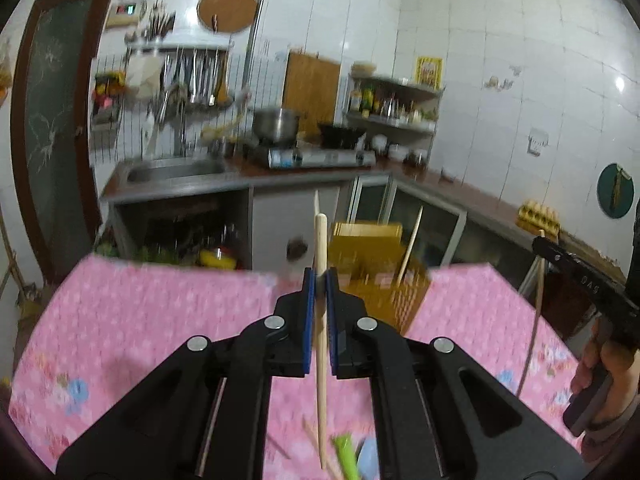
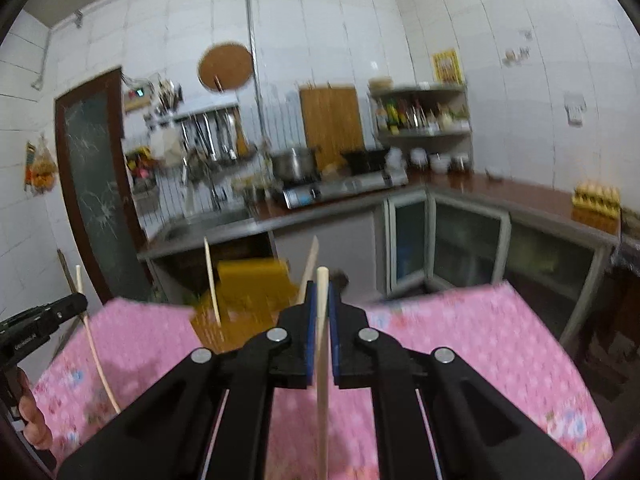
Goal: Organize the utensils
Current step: 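Lower both held chopsticks into the yellow holder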
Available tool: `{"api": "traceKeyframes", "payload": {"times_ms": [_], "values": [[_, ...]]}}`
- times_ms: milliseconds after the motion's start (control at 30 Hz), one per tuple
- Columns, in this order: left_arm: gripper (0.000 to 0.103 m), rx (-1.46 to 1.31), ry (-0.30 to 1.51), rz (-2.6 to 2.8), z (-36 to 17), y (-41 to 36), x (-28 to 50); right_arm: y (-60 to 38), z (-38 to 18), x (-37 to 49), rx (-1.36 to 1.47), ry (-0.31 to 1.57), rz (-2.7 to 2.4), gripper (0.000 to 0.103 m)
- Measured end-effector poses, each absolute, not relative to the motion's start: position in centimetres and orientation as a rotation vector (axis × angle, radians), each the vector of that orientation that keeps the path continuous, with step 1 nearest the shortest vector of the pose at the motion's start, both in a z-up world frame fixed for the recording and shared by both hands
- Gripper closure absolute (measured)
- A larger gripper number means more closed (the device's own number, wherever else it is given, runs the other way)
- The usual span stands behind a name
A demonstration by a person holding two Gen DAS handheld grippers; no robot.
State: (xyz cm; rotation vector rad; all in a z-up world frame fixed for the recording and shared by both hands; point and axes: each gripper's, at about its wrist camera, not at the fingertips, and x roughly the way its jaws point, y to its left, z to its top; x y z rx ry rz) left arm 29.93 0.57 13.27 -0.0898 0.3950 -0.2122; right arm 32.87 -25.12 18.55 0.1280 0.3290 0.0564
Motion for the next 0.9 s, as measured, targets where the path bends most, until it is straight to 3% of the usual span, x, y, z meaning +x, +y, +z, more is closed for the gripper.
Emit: {"api": "traceKeyframes", "payload": {"times_ms": [467, 900], "values": [[0.099, -0.040, 0.063, -0.201, 20.1, -5.2, 38.5, -20.7, 25.5, 42.3, 0.117, 0.017, 0.086, 0.097], [0.099, -0.070, 0.138, -0.229, 13.2, -5.6, 45.6, -20.7, 19.6, 48.0, 0.141, -0.016, 0.123, 0.097]]}}
